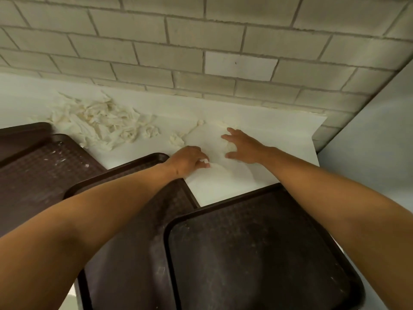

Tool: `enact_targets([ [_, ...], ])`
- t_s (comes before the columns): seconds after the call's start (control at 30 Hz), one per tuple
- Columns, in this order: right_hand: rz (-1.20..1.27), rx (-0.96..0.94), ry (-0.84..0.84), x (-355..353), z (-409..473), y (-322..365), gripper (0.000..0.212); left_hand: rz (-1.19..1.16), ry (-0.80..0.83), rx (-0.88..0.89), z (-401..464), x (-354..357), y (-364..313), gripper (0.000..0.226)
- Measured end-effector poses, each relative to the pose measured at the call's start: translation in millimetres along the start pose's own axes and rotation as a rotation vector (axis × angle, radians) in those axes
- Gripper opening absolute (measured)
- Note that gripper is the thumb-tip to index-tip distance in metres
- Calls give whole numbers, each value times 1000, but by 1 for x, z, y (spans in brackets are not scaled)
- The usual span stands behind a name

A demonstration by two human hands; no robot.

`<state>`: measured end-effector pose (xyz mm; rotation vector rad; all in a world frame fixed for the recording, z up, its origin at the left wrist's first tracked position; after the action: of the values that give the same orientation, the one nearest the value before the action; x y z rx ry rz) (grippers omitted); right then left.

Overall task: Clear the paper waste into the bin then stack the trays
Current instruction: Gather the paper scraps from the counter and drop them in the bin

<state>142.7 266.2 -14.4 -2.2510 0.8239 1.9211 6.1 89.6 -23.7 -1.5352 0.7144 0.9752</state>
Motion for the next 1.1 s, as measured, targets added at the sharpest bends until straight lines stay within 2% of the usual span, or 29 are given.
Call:
enact_targets([
  [0.13, 20, 67, 82, 22, 1, 2, 72, -56, -98, -28, -10, -18, -1, 26],
  [0.3, 55, 84, -133, 43, -18, 7, 38, -225, -213, -196, -18, -28, 2, 35],
  [0.5, 16, 106, -123, 44, -55, 12, 32, -291, -217, -257, -32, -22, -3, 38],
  [0.63, 220, 211, -94, 29, -75, 11, 27, -320, -231, -259, -44, -23, -16, 54],
  [0.77, 440, 254, -191, 0, -98, 14, 26, -299, -221, -212, -55, -32, -25, 55],
  [0.97, 736, 230, -331, -37, -135, 21, 22, -352, -238, -135, -78, -55, -54, 28],
  [1.1, 956, 181, -454, -44, -176, 39, 25, -420, -260, -110, -100, -62, -78, 21],
])
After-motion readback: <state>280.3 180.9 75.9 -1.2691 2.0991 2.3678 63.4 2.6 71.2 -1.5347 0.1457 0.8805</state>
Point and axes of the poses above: each hand's wrist, its own z-axis towards the middle knuckle, its own x-axis out of the palm, y = z × x, the point moved 3 cm from there along z, towards the middle knuckle, and after that the axes turned 3 degrees about -y, right-handed, at the moved point
